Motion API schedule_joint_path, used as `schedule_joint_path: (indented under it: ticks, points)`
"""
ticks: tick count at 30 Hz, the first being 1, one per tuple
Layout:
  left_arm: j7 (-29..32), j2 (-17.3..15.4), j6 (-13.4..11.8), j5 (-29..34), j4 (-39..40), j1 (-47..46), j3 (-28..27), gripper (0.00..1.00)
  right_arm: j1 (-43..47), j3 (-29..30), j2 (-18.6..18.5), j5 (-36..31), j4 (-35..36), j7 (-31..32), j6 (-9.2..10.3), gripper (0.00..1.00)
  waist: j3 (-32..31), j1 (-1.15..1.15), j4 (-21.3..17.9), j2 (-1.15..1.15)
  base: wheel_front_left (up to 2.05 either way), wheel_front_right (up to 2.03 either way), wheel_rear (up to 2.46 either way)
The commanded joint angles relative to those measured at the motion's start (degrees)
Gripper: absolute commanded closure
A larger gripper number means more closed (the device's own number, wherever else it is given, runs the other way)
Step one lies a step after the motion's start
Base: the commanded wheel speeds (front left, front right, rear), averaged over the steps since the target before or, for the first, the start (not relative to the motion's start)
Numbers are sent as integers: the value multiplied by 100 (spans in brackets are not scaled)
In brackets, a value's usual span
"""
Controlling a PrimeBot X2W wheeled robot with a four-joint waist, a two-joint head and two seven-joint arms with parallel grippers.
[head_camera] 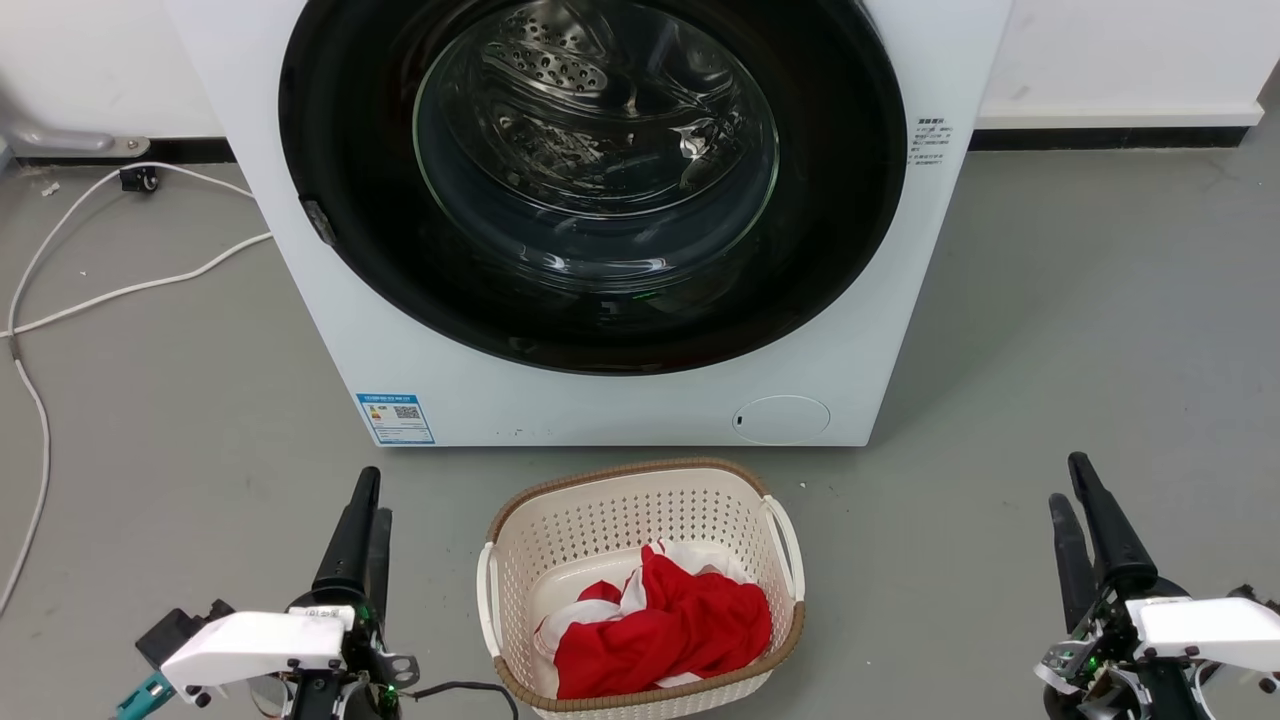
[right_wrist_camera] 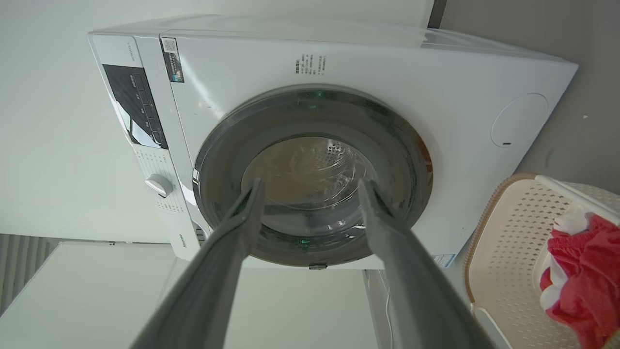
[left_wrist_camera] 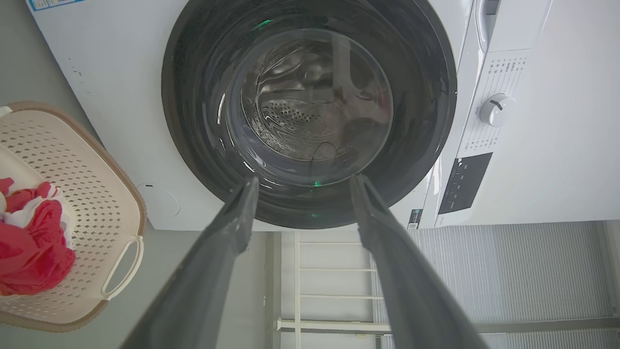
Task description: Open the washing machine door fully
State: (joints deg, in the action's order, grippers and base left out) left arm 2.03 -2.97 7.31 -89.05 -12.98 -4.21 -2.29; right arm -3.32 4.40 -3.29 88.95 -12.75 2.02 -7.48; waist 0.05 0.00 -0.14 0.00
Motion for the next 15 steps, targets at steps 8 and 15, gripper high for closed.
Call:
schedule_joint_path:
  ticks: [8, 15]
  points:
    - [-211, -21, 8, 932, 391, -168, -26, 0, -29, -19, -3, -1216, 465, -212, -1, 0, -1, 0, -6, 0, 0, 0, 0]
    - [-368, -18, 3, 1884, 595, -194, -13, 0, 17, -96, 1, -2468, 815, -369, -1, 0, -2, 0, -11, 0, 0, 0, 0]
